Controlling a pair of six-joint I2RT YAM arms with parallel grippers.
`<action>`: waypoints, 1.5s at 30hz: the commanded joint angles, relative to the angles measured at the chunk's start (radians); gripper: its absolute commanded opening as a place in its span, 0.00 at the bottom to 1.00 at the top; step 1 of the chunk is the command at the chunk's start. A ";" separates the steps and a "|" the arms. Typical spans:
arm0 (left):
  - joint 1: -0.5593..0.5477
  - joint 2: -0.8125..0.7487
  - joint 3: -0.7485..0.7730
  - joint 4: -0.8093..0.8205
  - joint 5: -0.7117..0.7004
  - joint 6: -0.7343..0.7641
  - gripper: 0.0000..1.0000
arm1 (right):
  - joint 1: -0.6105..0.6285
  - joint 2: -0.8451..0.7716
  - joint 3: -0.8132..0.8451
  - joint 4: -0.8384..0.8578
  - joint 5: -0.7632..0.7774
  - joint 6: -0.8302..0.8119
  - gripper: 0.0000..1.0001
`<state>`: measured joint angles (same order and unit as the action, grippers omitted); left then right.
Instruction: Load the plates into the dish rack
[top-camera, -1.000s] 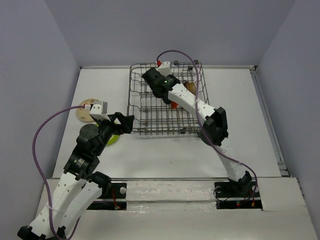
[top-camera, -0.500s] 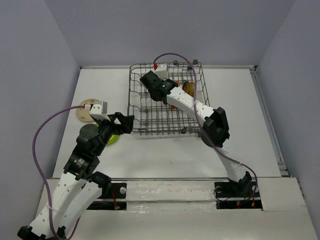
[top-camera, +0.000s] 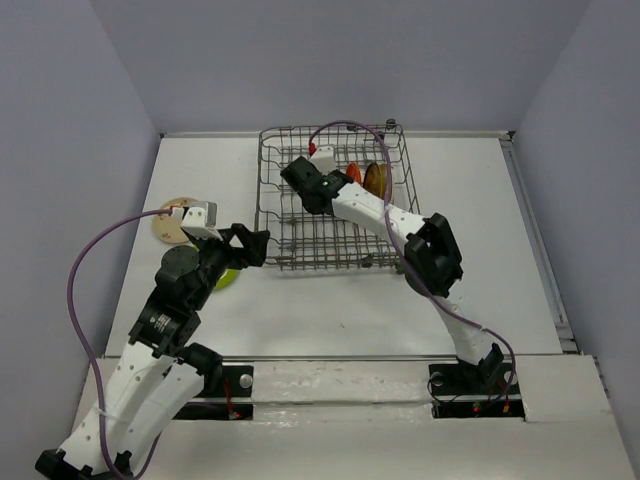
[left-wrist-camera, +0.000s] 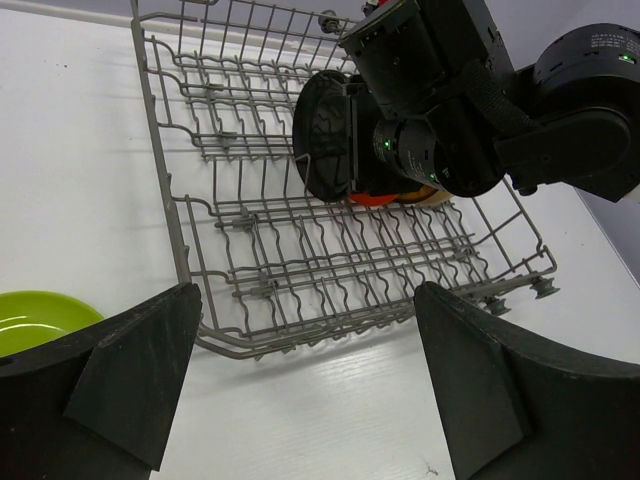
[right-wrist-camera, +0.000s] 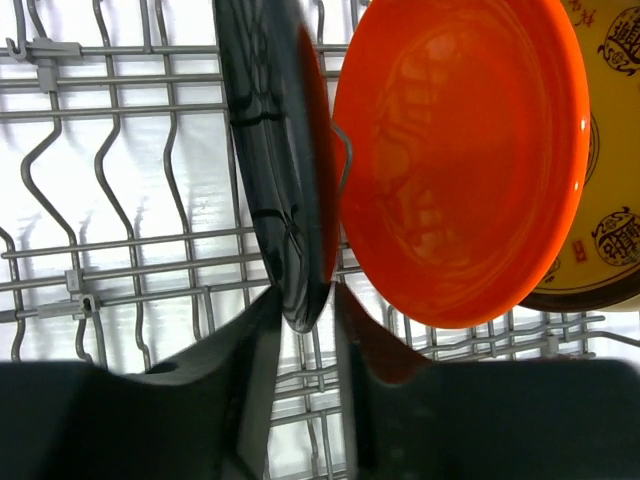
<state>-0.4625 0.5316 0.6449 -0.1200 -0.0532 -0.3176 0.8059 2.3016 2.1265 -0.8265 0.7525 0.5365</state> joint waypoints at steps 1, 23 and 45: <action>0.010 0.011 0.041 0.042 0.007 -0.001 0.99 | 0.003 -0.079 -0.013 0.069 0.004 0.040 0.36; 0.136 0.076 0.032 0.074 0.038 -0.037 0.99 | 0.003 -0.534 -0.399 0.395 -0.223 -0.119 0.72; 0.721 0.511 0.070 0.233 0.142 -0.464 0.78 | 0.003 -1.220 -1.203 0.816 -0.973 -0.231 0.75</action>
<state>0.1295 0.9939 0.7040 -0.0044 0.0124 -0.6434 0.8059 1.1576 0.9455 -0.0795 -0.1379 0.3351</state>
